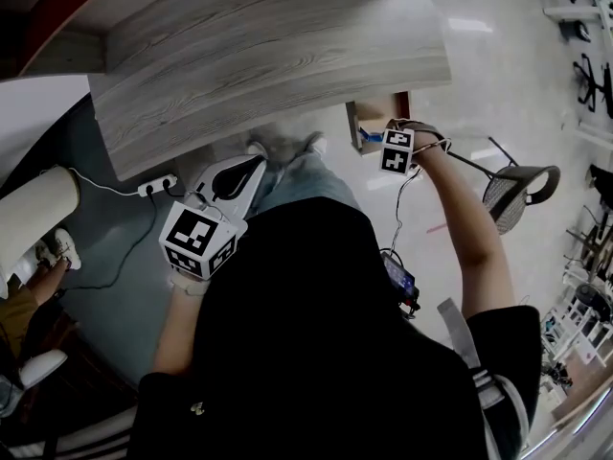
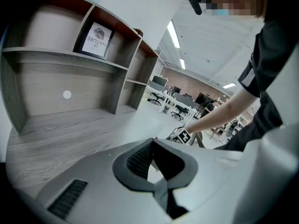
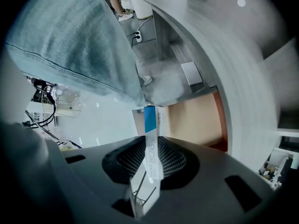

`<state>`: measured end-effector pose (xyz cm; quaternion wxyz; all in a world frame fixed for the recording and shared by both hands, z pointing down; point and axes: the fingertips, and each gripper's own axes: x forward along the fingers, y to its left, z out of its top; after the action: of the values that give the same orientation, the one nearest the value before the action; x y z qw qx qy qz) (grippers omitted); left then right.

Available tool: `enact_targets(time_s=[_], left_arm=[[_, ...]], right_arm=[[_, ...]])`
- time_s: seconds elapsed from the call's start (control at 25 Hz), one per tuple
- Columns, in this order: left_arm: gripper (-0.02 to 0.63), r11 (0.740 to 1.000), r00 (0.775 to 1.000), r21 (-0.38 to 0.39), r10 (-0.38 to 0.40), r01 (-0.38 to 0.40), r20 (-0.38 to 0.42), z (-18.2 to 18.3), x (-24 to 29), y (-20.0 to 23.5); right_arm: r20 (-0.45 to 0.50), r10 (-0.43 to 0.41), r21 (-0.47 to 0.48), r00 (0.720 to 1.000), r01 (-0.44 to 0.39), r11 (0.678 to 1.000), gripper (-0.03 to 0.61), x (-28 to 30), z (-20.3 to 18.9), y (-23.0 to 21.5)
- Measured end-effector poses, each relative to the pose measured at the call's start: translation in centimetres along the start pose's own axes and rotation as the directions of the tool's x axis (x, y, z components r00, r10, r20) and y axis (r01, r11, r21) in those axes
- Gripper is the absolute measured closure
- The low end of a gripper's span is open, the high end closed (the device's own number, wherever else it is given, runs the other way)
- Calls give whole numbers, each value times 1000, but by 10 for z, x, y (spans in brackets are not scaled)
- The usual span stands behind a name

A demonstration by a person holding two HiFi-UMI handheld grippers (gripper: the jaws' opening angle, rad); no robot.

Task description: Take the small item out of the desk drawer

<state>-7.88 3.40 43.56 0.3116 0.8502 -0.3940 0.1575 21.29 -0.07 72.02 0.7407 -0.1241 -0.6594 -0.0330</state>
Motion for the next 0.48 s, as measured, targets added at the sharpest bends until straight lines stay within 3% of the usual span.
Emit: enact_targets(time_s=[0.48], left_arm=[[606,998,996,44,-37,34,81,46,3,-4]], right_arm=[[85,-189,60,978,184,981,502,-128,24,-11]])
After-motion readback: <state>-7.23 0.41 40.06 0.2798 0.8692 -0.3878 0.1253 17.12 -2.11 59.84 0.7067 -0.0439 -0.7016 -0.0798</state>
